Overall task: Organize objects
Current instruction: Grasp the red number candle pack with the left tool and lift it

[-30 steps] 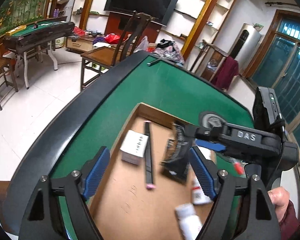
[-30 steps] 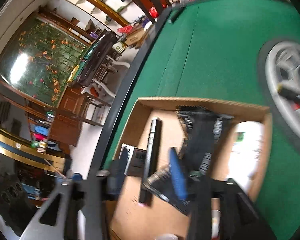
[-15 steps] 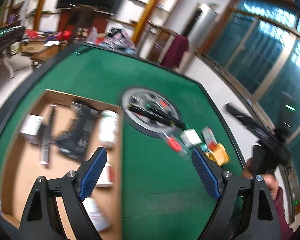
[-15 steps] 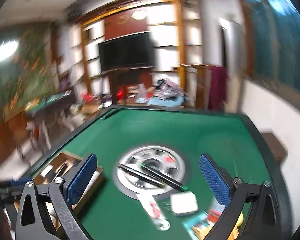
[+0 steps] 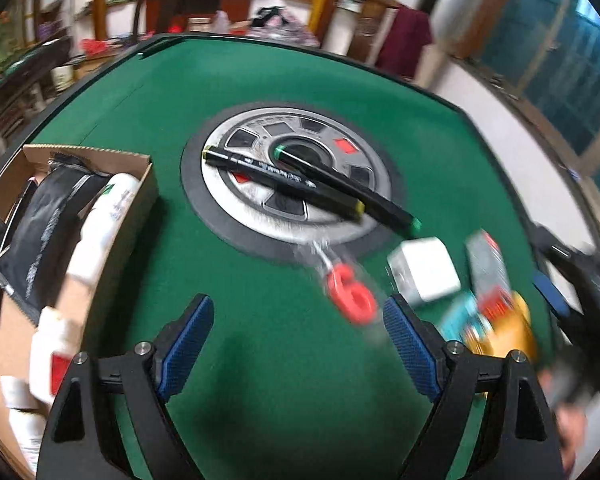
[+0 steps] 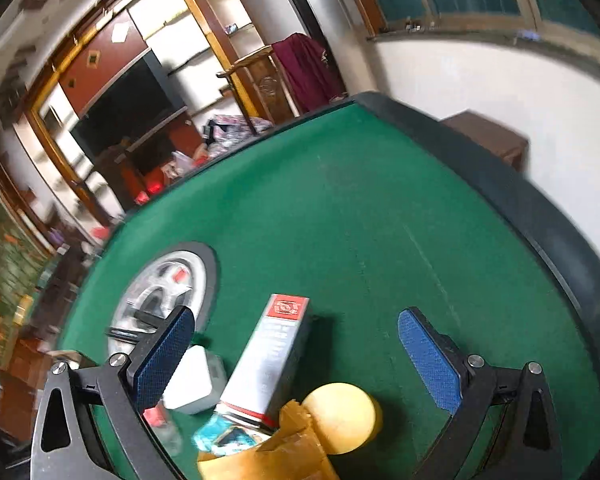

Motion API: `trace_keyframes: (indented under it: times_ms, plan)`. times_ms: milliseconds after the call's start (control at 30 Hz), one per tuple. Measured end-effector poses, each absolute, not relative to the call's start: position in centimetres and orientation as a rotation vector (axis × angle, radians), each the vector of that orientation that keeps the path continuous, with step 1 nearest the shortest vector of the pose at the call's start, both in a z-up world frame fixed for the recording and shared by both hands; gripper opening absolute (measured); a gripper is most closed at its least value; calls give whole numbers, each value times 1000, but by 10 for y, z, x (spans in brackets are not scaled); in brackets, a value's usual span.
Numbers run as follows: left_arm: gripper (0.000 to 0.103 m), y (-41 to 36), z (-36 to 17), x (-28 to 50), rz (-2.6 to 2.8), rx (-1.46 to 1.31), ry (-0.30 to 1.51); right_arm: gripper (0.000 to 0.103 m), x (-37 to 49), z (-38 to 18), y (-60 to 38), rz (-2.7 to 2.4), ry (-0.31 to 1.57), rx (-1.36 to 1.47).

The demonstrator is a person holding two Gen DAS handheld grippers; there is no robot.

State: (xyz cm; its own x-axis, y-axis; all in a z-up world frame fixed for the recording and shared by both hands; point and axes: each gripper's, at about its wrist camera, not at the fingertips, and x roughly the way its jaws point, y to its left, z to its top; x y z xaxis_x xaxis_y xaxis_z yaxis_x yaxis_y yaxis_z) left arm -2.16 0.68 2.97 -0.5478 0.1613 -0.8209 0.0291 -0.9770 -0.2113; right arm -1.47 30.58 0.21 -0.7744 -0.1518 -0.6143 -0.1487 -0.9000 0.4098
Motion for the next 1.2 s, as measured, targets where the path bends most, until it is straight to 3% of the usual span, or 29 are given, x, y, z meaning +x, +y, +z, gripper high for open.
trace_keyframes:
  times_ms: [167,267,300,333,367,433,633,700,733,900,1033,1100,1167,1200]
  plan:
    - [86,45,11,-42,2782,-1468,-17,103,-10,8,308,-2841,-783,994]
    - [85,45,10,-40,2775,-1441,14,103,-7,6,314,-2818,-826,979]
    - [80,44,11,-38,2770,-1443,37,103,-7,6,315,-2817,-833,976]
    - [63,40,13,-36,2746,-1439,48,103,-7,6,314,-2818,-837,974]
    - [53,37,14,-35,2735,-1440,62,103,-5,4,316,-2817,-840,972]
    - [44,26,17,-32,2724,-1457,75,103,-4,3,315,-2811,-843,979]
    - [46,7,22,-30,2676,-1433,-188,103,-3,0,315,-2797,-849,988]
    - [67,12,26,-34,2729,-1423,-206,103,0,-1,314,-2800,-837,988]
    - [75,19,28,-39,2752,-1429,-192,103,-1,-1,313,-2800,-832,991]
    - [76,59,17,-53,2800,-1496,122,103,-3,-2,309,-2788,-821,995]
    - [76,66,5,-47,2759,-1482,267,103,-2,-3,310,-2791,-821,996]
    - [66,56,5,-43,2718,-1484,242,103,-2,-3,312,-2788,-833,999]
    - [47,42,7,-36,2686,-1506,225,103,-3,-5,312,-2775,-848,1004]
    - [46,38,6,-35,2677,-1511,223,103,-3,-6,312,-2767,-855,1008]
